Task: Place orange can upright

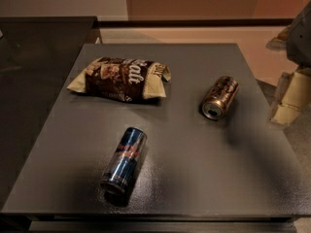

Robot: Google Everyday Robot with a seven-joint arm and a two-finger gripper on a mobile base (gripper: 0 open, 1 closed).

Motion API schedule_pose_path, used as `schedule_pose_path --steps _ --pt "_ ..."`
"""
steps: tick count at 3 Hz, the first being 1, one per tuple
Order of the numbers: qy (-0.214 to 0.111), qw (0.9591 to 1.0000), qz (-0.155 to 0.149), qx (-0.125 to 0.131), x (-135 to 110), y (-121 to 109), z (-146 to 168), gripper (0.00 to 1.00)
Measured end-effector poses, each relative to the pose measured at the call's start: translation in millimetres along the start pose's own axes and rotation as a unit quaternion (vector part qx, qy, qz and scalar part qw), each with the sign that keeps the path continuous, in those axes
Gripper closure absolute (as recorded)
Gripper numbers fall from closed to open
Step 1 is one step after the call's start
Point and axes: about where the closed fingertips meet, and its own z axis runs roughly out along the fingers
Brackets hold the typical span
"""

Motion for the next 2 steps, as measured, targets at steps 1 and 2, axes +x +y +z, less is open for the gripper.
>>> schedule_pose_path --steps 1,2 --pt "0.000 1.0000 0.000 0.000 0.0 0.0 0.0 0.00" --pt "0.006 0.9996 -0.027 -0.004 -3.5 -6.3 8.9 0.00"
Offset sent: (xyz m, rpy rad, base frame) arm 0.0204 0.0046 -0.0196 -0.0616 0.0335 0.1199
